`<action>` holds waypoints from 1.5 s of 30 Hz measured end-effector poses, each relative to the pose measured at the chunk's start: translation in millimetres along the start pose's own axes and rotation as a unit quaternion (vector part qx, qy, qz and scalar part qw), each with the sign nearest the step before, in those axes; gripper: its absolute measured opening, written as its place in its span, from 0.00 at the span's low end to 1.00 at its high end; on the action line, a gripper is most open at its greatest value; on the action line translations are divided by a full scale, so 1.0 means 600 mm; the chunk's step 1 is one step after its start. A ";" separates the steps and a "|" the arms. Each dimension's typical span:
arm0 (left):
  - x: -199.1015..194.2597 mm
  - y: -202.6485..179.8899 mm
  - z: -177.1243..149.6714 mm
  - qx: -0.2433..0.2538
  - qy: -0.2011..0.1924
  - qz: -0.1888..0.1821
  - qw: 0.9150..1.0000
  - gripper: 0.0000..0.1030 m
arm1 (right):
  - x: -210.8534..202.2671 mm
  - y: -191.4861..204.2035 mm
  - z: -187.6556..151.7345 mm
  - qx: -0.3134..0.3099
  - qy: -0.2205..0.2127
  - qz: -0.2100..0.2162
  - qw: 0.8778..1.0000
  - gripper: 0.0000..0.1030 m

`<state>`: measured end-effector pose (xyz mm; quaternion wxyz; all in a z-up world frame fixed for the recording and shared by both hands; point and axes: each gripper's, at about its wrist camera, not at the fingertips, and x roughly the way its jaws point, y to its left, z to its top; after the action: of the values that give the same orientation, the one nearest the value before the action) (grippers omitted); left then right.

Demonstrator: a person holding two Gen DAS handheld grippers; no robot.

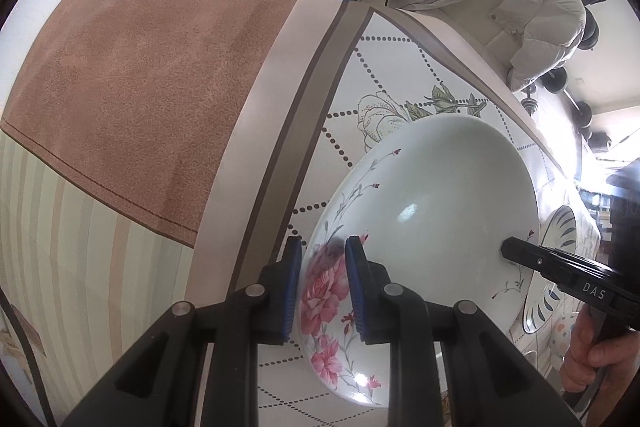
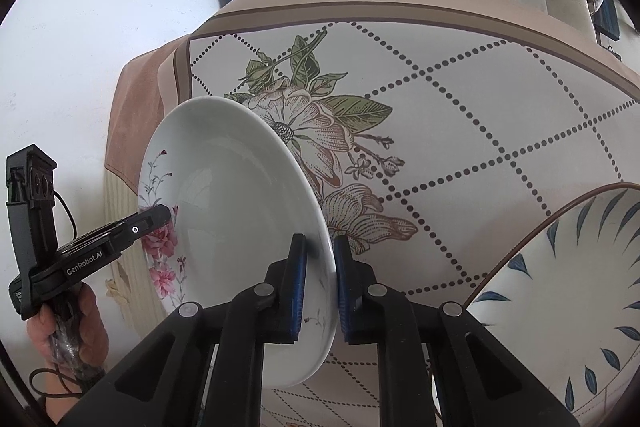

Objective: Organize plates and bowls
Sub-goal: 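Lift the pink-flower plate and carry it toward the grey-flower plate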

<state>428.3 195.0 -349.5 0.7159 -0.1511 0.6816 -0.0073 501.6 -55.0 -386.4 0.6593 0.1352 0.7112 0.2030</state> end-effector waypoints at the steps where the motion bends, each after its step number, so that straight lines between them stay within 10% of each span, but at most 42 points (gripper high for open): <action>1: -0.005 -0.005 -0.001 0.003 -0.001 0.000 1.000 0.19 | -0.005 -0.001 -0.006 0.001 -0.002 0.003 1.000 0.15; 28: -0.046 -0.306 -0.243 0.140 0.031 -0.024 0.989 0.19 | -0.239 -0.195 -0.356 0.097 -0.070 0.015 0.993 0.15; 45: 0.066 -0.397 -0.365 0.194 0.098 0.013 0.976 0.19 | -0.214 -0.340 -0.503 0.158 -0.052 0.004 0.986 0.15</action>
<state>263.2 -85.9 -339.5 0.6612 0.0012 0.7361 -0.1450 229.3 -326.9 -353.6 0.6646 0.2509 0.6989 0.0831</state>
